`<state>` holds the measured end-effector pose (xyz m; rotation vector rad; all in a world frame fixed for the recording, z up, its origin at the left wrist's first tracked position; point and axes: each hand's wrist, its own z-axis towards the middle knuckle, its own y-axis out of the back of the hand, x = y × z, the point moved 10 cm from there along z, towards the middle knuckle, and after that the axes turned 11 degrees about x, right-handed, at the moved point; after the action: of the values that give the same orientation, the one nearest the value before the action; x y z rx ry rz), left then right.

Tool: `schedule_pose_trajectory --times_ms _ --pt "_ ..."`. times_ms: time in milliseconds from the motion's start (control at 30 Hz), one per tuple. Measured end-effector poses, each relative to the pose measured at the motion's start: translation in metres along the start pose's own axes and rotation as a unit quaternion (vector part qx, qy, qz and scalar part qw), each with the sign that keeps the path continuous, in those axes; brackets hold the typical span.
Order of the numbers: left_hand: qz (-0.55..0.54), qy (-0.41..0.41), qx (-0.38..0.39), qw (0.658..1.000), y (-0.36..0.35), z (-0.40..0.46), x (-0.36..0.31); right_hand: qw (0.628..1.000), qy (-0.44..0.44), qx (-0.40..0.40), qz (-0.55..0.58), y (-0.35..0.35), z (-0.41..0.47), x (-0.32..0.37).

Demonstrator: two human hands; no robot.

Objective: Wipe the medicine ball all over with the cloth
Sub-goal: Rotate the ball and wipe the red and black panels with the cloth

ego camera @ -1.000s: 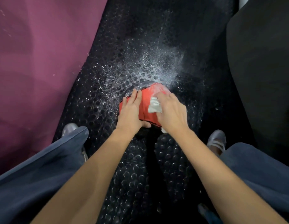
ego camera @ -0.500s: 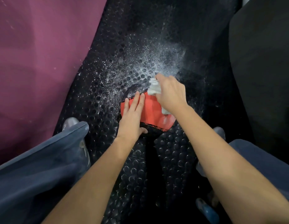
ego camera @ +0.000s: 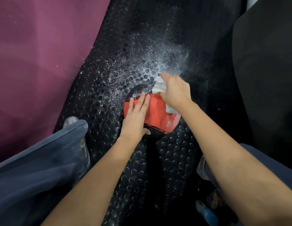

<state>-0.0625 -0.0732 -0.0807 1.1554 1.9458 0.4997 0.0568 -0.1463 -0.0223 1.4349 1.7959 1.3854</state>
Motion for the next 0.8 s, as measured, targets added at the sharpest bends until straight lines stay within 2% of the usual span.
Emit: schedule_pose_trajectory --times_ms 233,400,533,667,800 --pt "0.005 0.021 -0.024 0.999 0.008 0.002 -0.024 0.998 -0.021 -0.001 0.059 0.001 -0.009 -0.017" --pt "-0.008 0.019 -0.038 0.999 -0.001 -0.003 -0.024 1.0 0.002 -0.014 0.006 -0.001 -0.021 -0.019" --pt "-0.002 0.016 -0.041 0.999 0.001 -0.002 -0.03 0.998 -0.056 -0.026 0.035 0.004 -0.021 -0.035" --pt "-0.006 0.019 -0.037 0.999 -0.001 -0.002 -0.031 1.0 -0.002 -0.01 0.01 -0.004 -0.025 -0.013" --pt "0.012 0.018 -0.035 0.999 -0.001 -0.003 -0.034 0.996 -0.071 -0.015 0.051 0.008 -0.022 -0.044"
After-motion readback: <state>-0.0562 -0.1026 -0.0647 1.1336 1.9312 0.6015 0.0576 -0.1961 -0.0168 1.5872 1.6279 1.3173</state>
